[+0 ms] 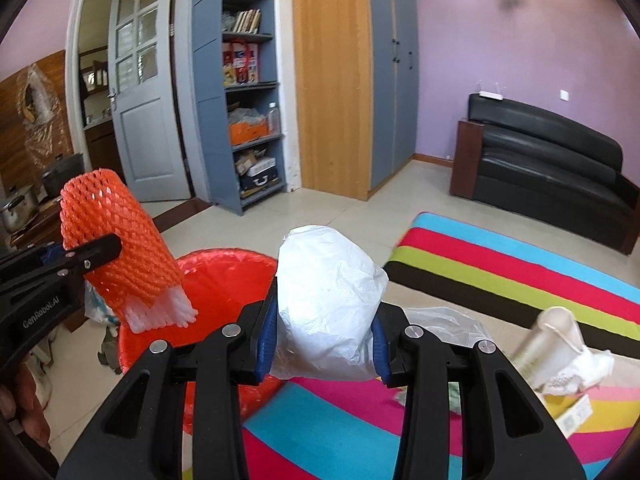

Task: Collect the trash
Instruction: 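Carry the orange net and white bag over the red bin with both tools, then open both tools to drop the net and bag into the red bin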

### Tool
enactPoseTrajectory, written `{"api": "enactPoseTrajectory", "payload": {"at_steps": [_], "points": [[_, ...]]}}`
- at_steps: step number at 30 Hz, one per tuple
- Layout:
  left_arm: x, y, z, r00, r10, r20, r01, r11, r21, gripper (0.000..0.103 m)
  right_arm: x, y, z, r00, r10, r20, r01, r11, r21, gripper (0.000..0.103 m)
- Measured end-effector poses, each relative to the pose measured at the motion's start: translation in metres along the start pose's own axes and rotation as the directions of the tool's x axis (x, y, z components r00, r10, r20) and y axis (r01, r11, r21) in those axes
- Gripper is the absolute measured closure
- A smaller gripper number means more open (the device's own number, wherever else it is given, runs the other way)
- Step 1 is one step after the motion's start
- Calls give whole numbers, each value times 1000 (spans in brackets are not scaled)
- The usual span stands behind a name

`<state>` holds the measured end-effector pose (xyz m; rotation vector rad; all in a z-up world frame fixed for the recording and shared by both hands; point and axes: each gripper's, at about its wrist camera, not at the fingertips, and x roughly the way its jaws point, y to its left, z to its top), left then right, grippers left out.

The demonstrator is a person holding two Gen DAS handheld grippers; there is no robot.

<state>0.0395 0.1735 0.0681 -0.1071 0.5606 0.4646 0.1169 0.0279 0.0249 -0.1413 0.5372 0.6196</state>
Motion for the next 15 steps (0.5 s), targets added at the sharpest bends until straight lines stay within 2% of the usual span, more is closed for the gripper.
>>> {"api": "enactPoseTrajectory", "payload": {"at_steps": [15], "points": [[9,28,0,998,57,-25,-58,997,-52,78,39,37,0,994,95,-47,-97,995,-27,65]]}}
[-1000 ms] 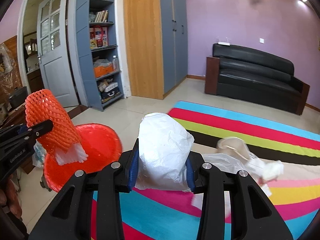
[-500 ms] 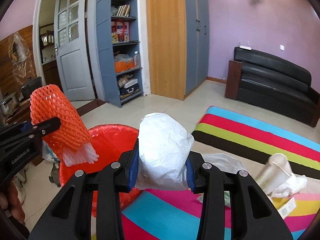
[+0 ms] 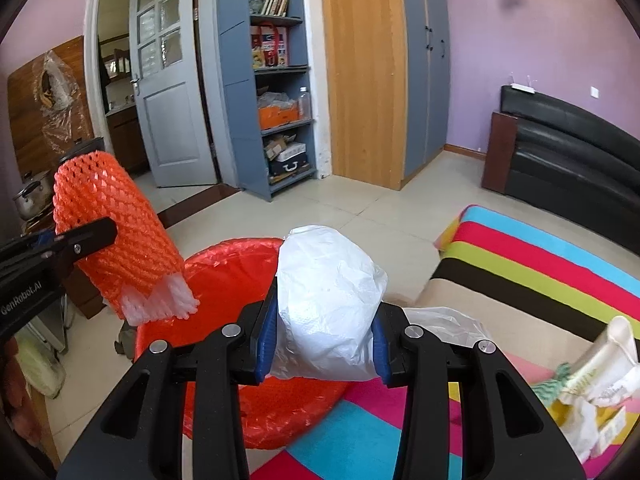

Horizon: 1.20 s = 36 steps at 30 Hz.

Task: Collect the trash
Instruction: 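Open both tools to drop the net and bag into the red bin, then move both tools back over the trash on the rug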

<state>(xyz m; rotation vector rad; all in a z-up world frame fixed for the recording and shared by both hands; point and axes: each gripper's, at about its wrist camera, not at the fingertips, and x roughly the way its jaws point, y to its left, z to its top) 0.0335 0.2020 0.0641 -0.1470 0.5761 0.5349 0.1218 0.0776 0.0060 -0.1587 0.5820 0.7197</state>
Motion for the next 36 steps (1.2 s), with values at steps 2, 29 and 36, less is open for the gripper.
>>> {"api": "enactPoseTrajectory", "payload": {"at_steps": [2,29,36], "points": [[0,2,0,1000,9,-3,-9,1000,-4,78,5,4,-1,1000,27,-13,-27,1000,-2,65],[3,-1,-1,999,26,25,-25,999,-40,47,-4,5,-7,1000,12,6,-12,998,-60,33],[2,-20,0,999,1,53,0,1000,-22,47,-24,-18,-10,999,-30,33,31,999,-40,32]]}}
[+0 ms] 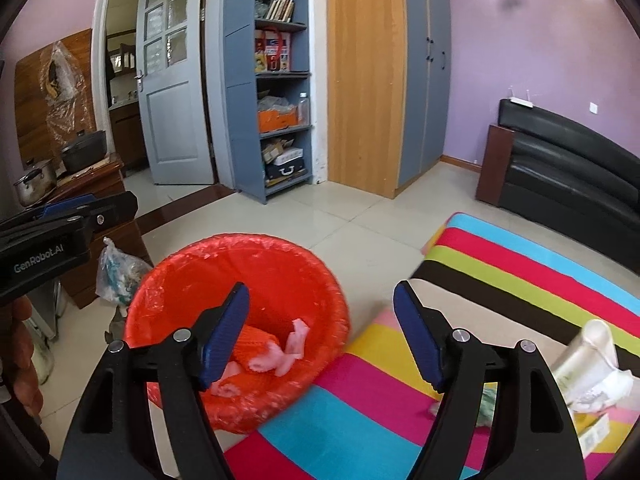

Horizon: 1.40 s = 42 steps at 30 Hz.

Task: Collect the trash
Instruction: 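Move both tools back over the trash on the rug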

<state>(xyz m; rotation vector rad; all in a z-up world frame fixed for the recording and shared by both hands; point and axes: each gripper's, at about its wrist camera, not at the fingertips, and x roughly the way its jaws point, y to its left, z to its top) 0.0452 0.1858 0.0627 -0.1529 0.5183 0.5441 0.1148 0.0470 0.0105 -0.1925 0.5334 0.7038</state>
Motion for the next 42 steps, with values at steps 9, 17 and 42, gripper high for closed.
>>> {"api": "enactPoseTrajectory", "payload": {"at_steps": [9,17,42], "points": [[-2,-45,-3,996,-89,33,87,994,63,47,-28,-32,-11,998,-58,15,58,998,18,31],[-3,-85,-10,985,-166,41,161,981,109,44,-52,-70,-22,993,-120,17,119,992,45,30],[17,-200,-48,937,-332,-107,349,908,232,44,-101,-187,-70,952,-302,-48,306,938,162,27]]}}
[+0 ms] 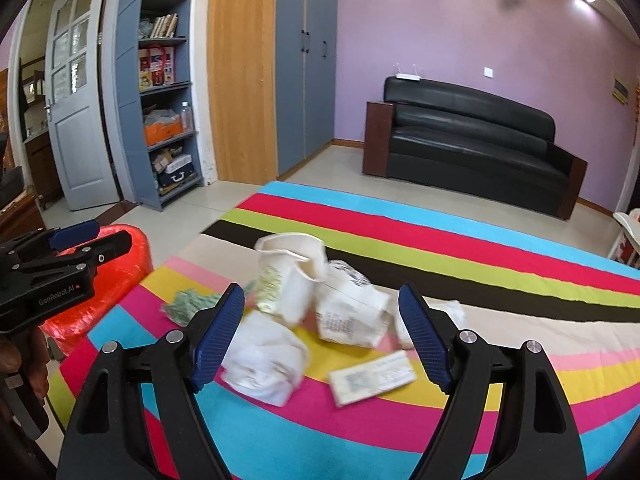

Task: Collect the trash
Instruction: 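Move both tools back over the trash on the rug, then grasp a white tissue with the left tool while the right tool grasps a white card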

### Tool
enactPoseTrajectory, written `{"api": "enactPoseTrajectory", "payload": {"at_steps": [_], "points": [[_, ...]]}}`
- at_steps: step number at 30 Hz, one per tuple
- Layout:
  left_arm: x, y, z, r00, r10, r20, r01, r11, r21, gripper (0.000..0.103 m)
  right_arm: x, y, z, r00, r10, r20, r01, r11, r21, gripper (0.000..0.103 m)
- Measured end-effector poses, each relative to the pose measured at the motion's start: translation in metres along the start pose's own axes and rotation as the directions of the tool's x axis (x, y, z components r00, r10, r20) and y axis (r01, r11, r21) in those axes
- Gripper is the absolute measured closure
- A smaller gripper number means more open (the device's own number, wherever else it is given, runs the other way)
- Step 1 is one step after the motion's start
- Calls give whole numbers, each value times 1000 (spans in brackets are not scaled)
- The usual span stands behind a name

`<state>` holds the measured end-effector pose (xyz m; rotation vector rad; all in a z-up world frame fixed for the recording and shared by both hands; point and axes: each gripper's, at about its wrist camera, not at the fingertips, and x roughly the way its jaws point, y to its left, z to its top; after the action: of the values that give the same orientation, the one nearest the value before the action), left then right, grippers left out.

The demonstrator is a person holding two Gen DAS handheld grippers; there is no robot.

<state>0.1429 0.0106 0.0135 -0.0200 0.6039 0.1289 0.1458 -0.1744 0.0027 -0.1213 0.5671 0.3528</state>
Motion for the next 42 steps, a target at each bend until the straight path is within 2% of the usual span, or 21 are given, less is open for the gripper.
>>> {"api": "enactPoseTrajectory", "payload": {"at_steps": [4,10,15,19,26,30,34,36,38,42], "points": [[16,-17,-4,998,-49,-47,50,999,16,44,3,-19,-7,999,-23,-27,24,1000,20,27],[33,-34,-10,992,-84,-96,87,996,23,44,7,-39,-15,997,-46,-62,49,998,37,27],[25,-50,-12,987,-134,-87,139,989,53,44,15,-52,-18,993,-64,-94,69,996,49,26],[24,-67,-17,975,-192,-108,200,978,67,44,15,-65,-20,991,-83,-104,91,993,74,26],[26,-93,-27,962,-234,-142,252,960,120,44,14,-78,-24,990,-97,-106,107,990,91,26],[33,-104,-34,956,-227,-184,255,956,145,52,17,-77,-25,991,-73,-115,84,992,89,26],[47,-112,-44,944,-220,-247,264,951,163,63,22,-77,-27,989,-41,-141,55,994,97,26],[51,-115,-48,939,-219,-265,267,950,164,82,25,-74,-29,988,-36,-151,49,995,87,26],[51,-115,-47,939,-219,-265,268,949,167,88,27,-71,-30,987,-27,-161,40,996,77,26],[45,-112,-45,946,-215,-242,259,951,169,91,32,-66,-33,983,-8,-183,21,998,65,26]]}}
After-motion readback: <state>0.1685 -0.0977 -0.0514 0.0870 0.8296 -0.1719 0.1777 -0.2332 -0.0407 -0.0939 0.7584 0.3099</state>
